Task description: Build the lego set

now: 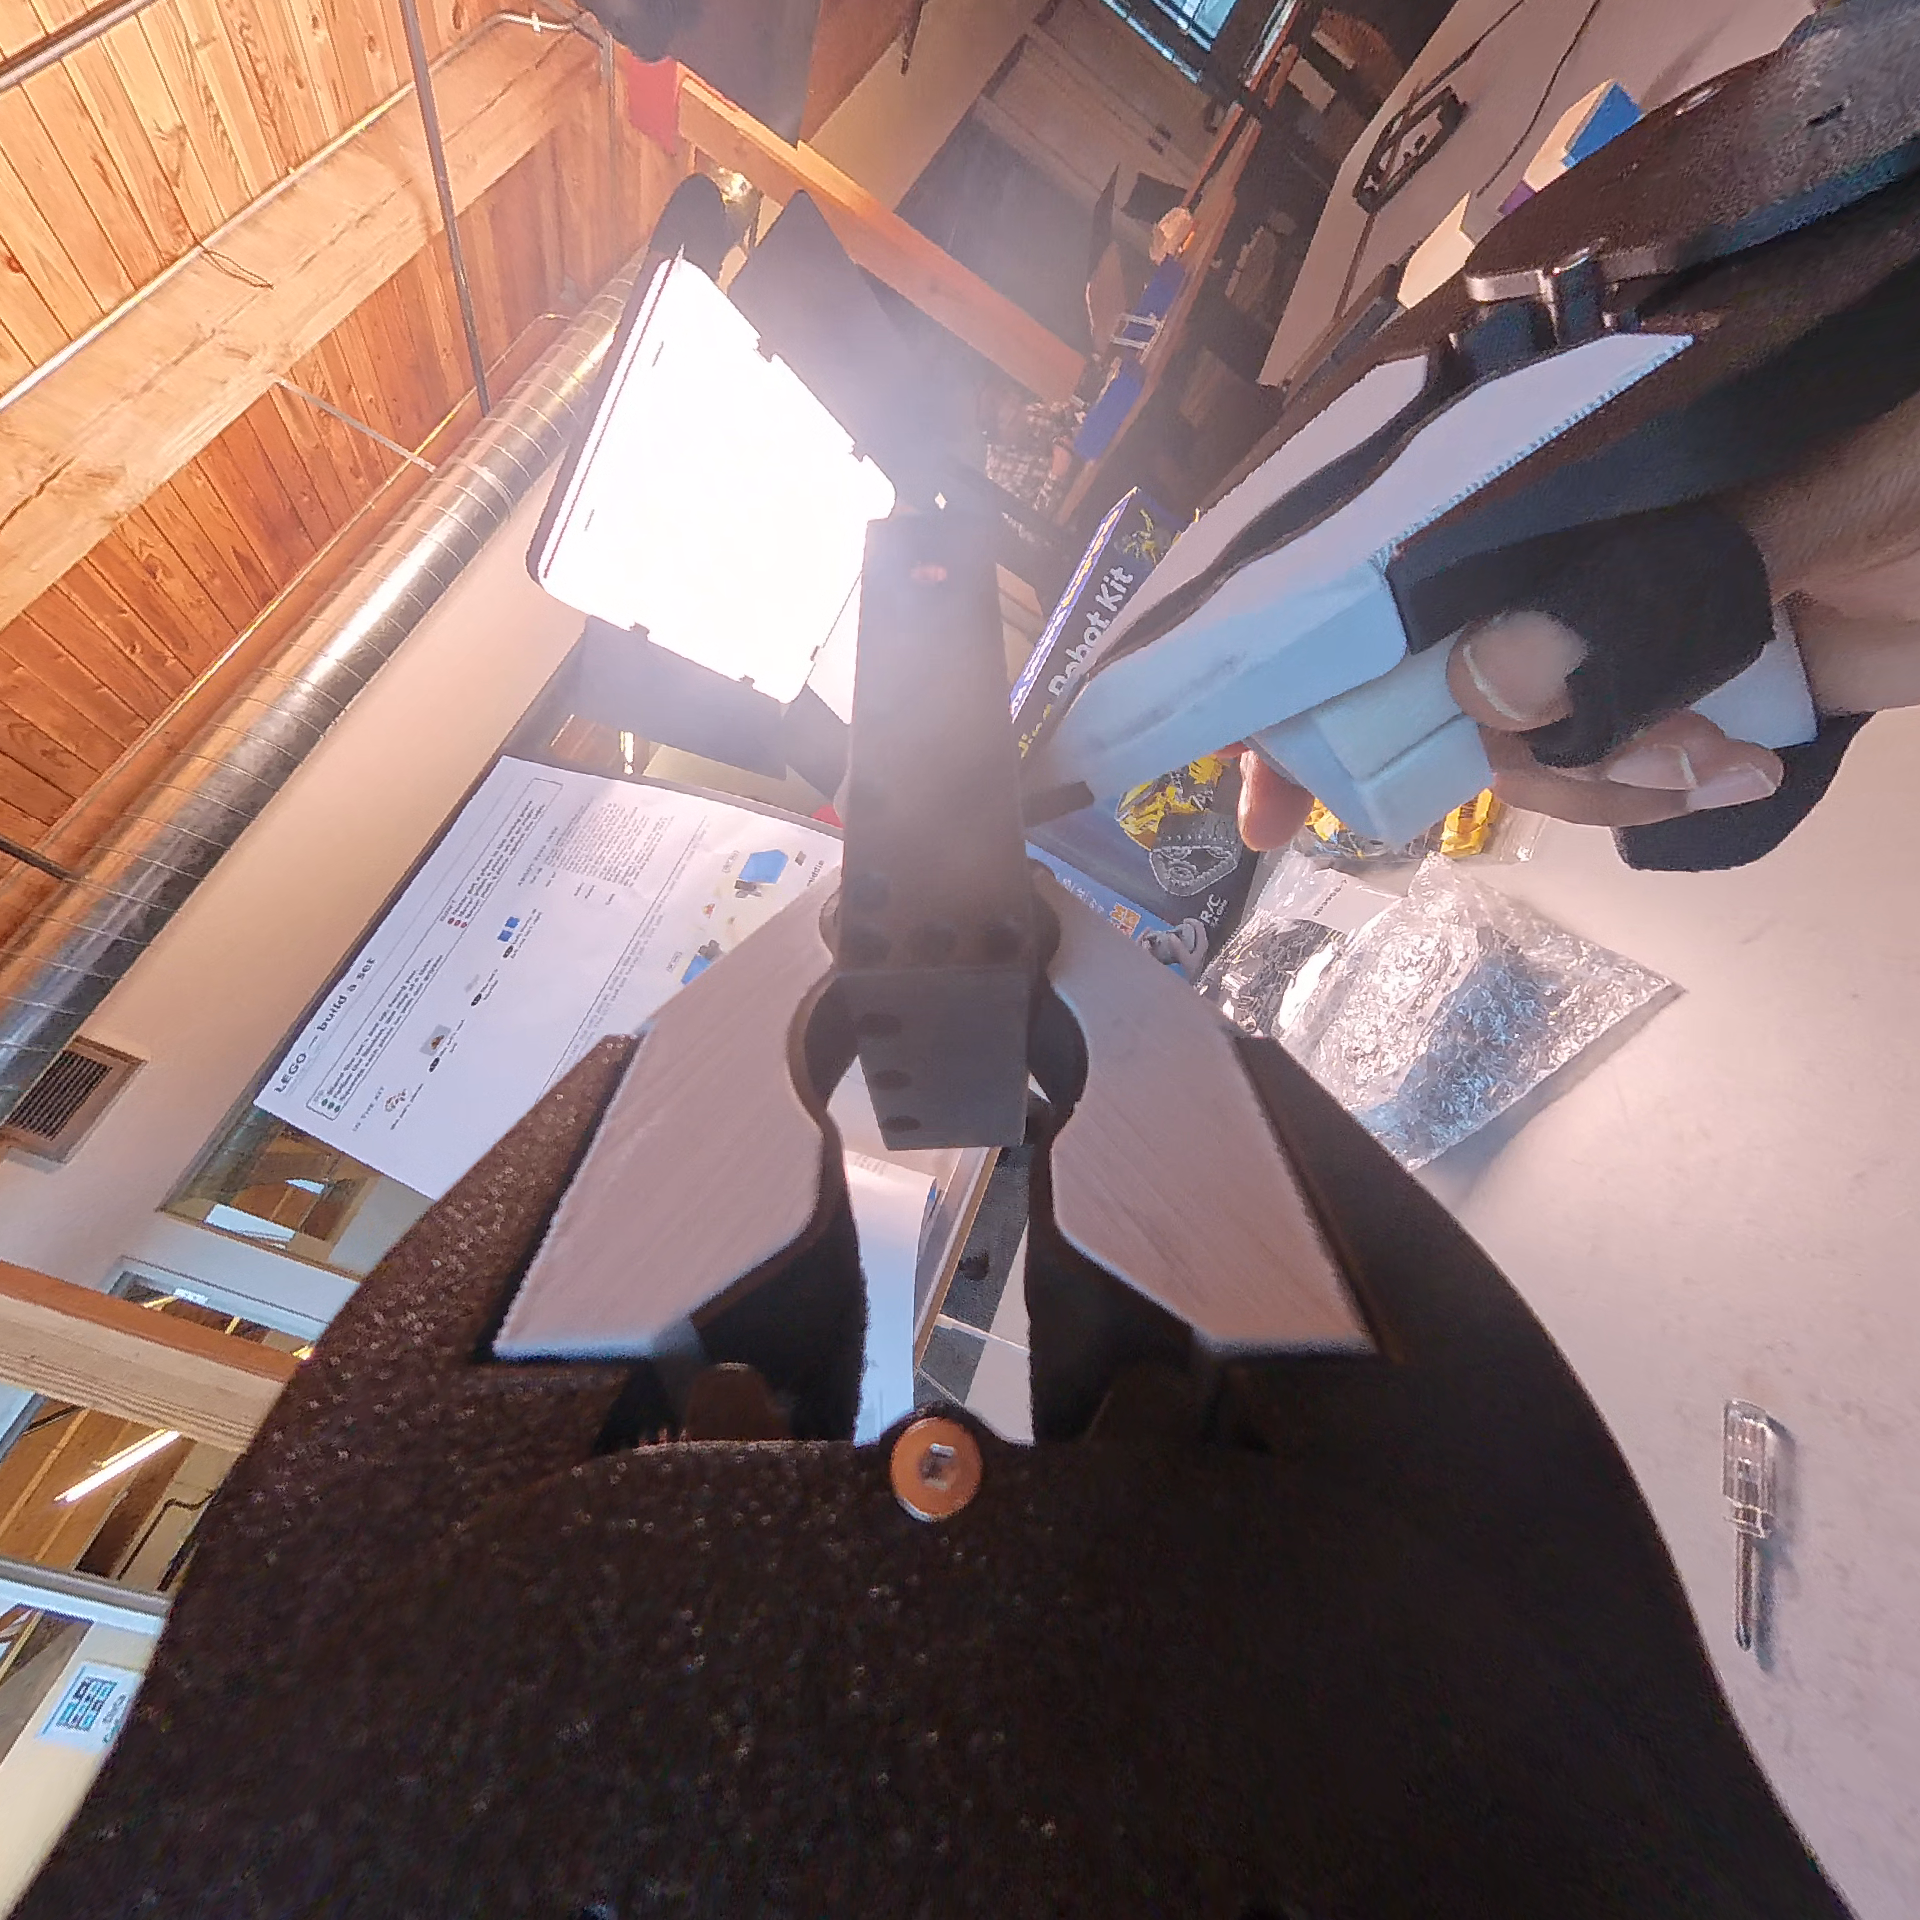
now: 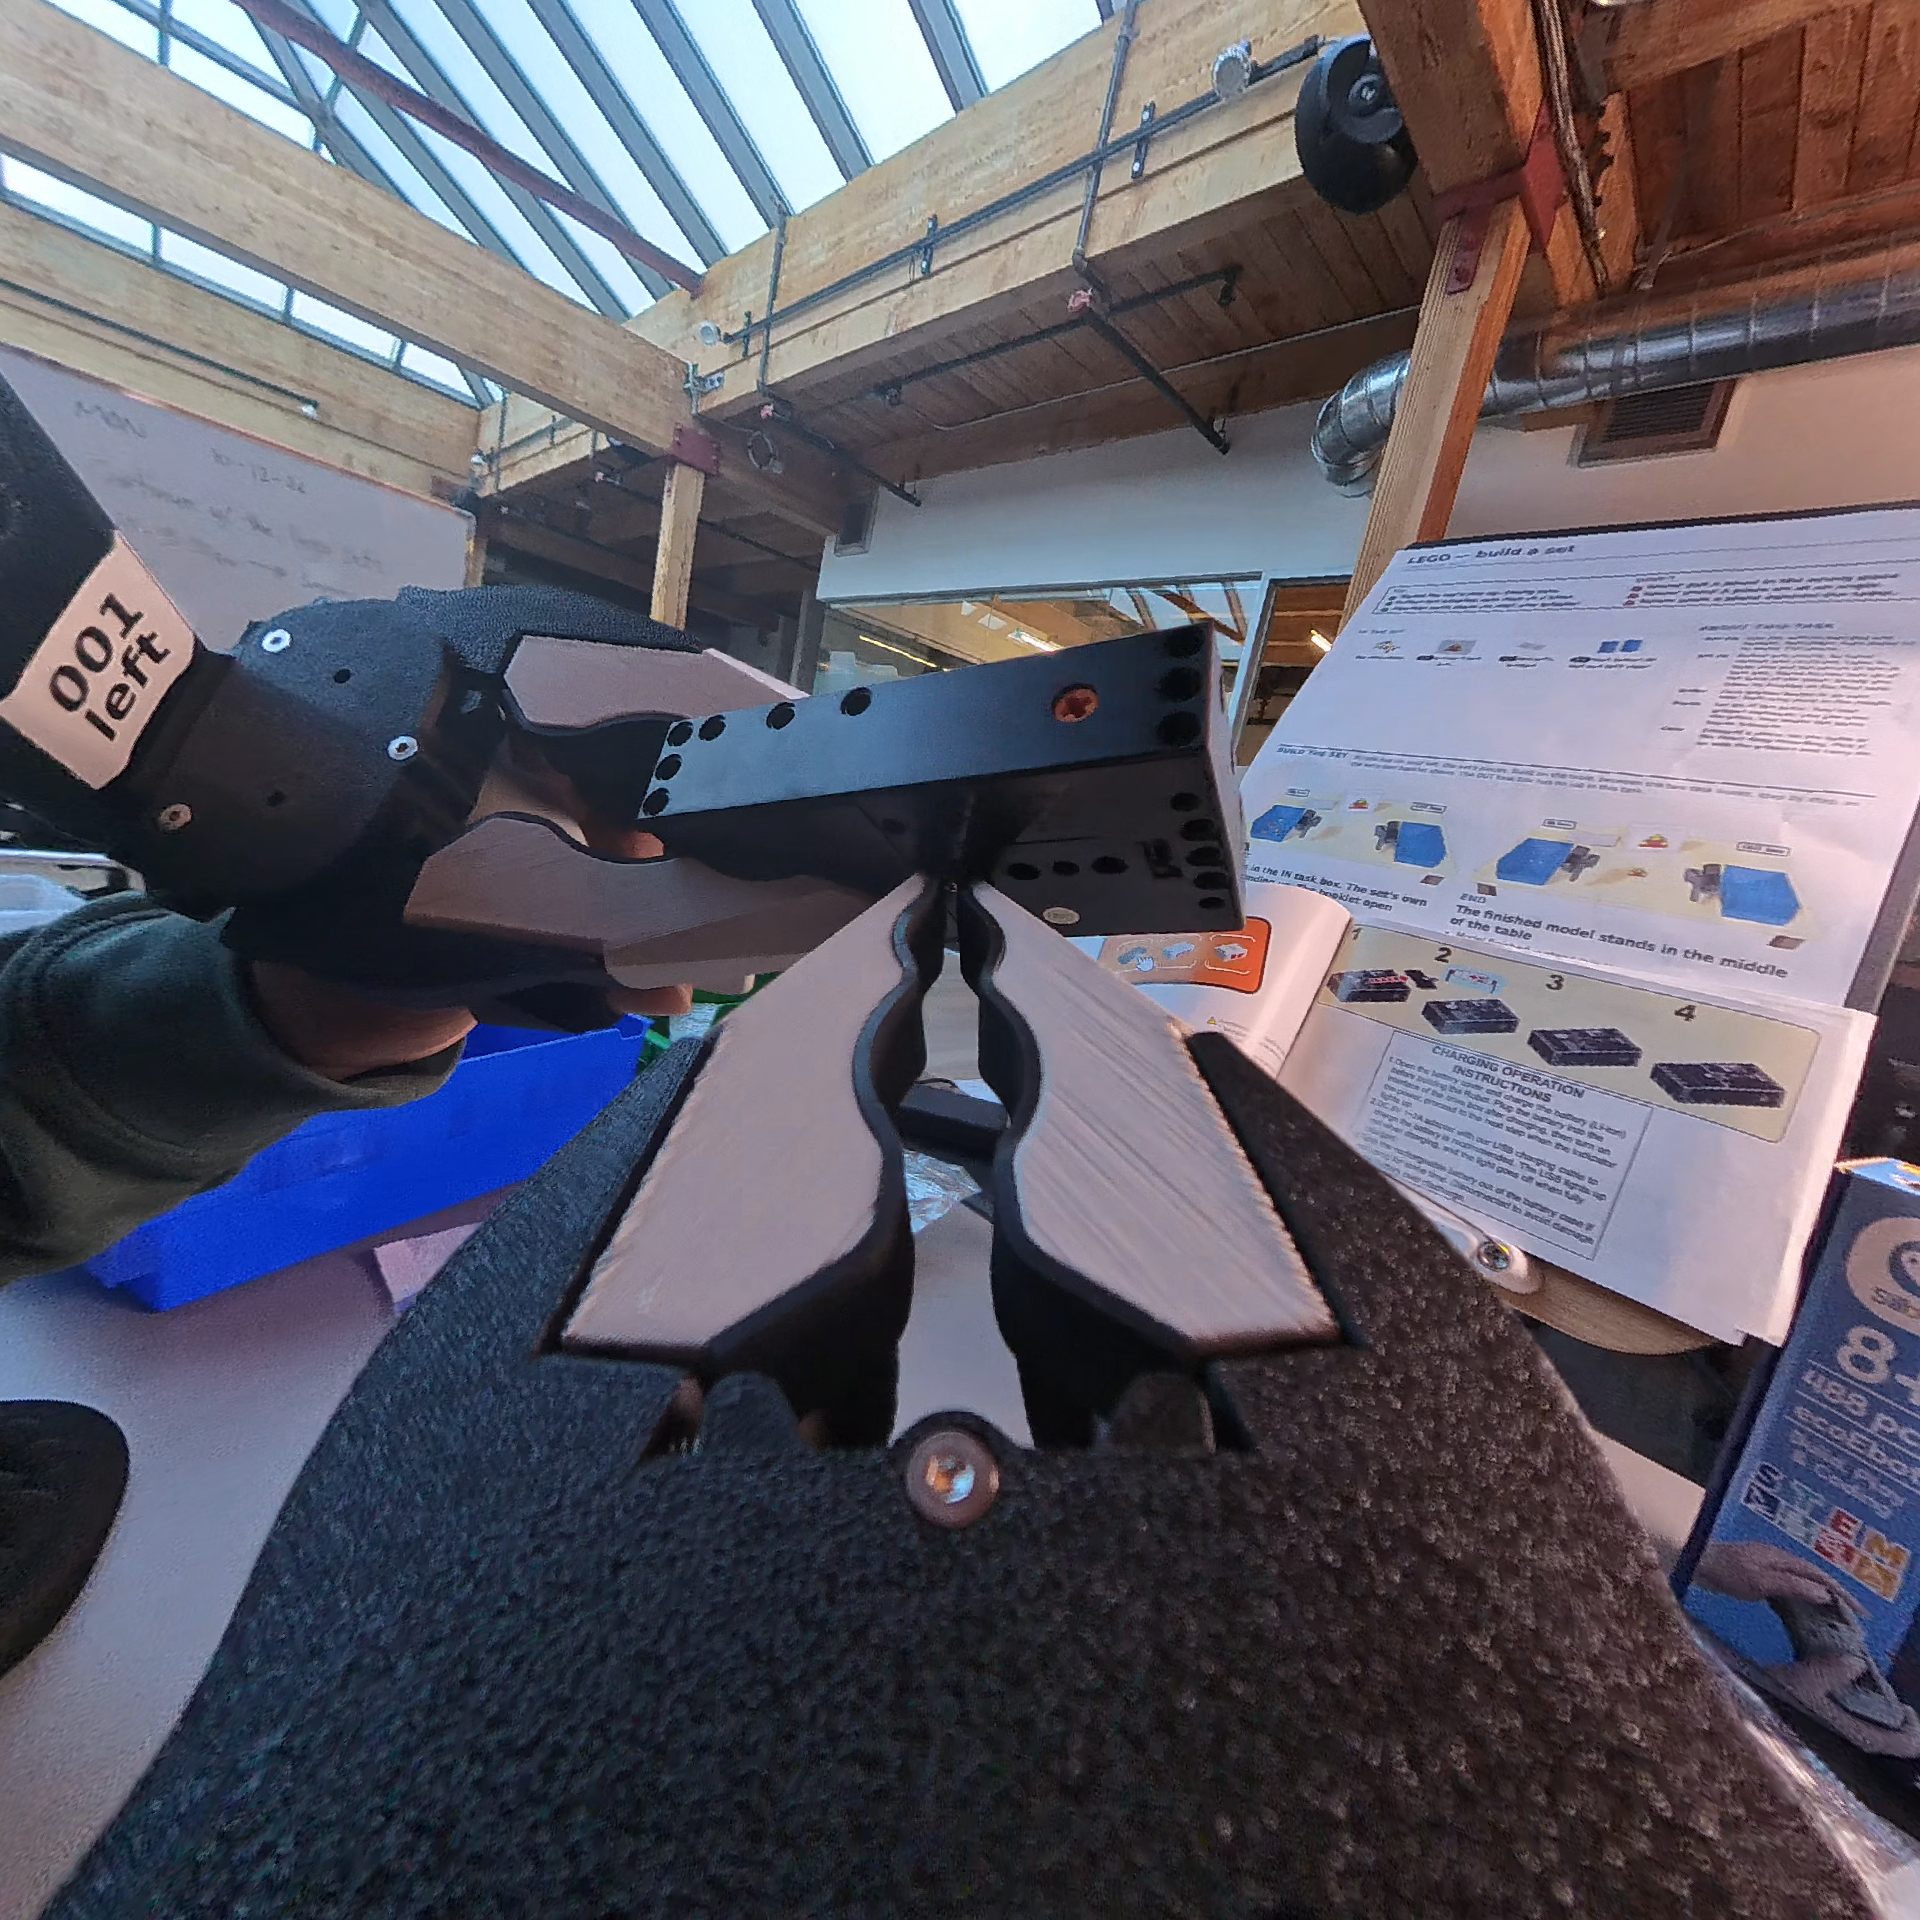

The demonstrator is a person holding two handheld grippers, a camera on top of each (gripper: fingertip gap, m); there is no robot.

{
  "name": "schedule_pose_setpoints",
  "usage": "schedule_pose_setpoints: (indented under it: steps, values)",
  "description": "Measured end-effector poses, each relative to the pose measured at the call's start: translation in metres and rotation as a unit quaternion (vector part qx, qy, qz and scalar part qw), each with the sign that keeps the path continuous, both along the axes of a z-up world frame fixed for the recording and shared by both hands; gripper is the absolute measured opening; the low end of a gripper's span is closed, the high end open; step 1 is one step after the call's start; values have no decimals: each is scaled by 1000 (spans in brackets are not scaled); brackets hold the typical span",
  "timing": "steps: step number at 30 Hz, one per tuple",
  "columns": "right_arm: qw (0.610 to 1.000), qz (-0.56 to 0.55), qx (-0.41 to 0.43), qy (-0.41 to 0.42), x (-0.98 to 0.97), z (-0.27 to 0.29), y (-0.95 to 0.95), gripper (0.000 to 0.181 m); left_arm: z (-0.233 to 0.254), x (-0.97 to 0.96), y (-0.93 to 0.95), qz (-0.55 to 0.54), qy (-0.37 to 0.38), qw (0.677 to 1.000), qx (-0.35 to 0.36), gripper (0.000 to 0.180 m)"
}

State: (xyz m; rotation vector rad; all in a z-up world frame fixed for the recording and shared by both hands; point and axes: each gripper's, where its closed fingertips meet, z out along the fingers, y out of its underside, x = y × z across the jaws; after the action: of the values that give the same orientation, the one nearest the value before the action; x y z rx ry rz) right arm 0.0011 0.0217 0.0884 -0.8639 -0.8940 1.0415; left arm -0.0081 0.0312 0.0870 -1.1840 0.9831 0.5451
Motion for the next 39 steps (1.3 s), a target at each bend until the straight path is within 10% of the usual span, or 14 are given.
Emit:
schedule_pose_setpoints:
  steps: [39]
  values:
    - [997,-43,61,-3,3,7,1,0,5,5,-1,-21,-97,995,-28,25]
